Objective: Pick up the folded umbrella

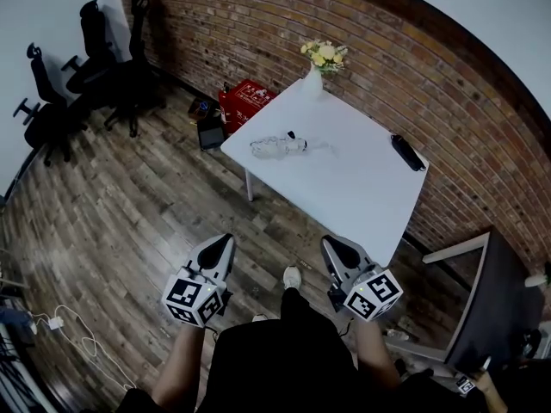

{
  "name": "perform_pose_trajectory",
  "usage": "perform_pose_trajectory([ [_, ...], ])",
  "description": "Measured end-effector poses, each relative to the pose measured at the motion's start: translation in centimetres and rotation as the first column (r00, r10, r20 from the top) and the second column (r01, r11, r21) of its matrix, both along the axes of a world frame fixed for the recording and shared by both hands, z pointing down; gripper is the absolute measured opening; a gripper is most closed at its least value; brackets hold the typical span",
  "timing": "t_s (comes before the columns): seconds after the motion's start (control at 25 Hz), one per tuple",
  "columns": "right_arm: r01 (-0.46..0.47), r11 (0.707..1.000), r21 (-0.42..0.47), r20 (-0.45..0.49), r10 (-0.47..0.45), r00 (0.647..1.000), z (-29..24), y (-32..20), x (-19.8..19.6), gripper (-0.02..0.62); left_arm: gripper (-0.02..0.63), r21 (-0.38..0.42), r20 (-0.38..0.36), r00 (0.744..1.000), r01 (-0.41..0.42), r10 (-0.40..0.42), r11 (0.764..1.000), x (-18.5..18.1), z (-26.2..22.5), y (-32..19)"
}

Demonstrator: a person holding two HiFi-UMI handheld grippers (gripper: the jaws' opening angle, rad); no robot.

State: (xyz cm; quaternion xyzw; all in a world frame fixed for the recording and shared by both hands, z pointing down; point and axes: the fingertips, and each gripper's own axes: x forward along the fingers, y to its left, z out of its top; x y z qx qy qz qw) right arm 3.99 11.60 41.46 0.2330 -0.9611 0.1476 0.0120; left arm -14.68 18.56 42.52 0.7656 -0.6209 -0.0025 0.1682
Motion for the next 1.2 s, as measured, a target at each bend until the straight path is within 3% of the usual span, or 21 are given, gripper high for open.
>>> perform_pose_trajectory([
  [0.52,0.076,0.997,-0.019,0.014,-0.076,0.997,0.1,-11.8,-0.4,0.023,0.014,-0.019,0.031,0.995,0.098,-0.097,0.995,-0.1,-0.4,-10.2],
  [1.2,0.181,0.981,-0.066,0.027,-0.179,0.983,2.4,-23.9,0.7,0.023,0.014,-0.082,0.047,0.993,0.111,-0.108,0.99,3.6,1.8,-21.7],
])
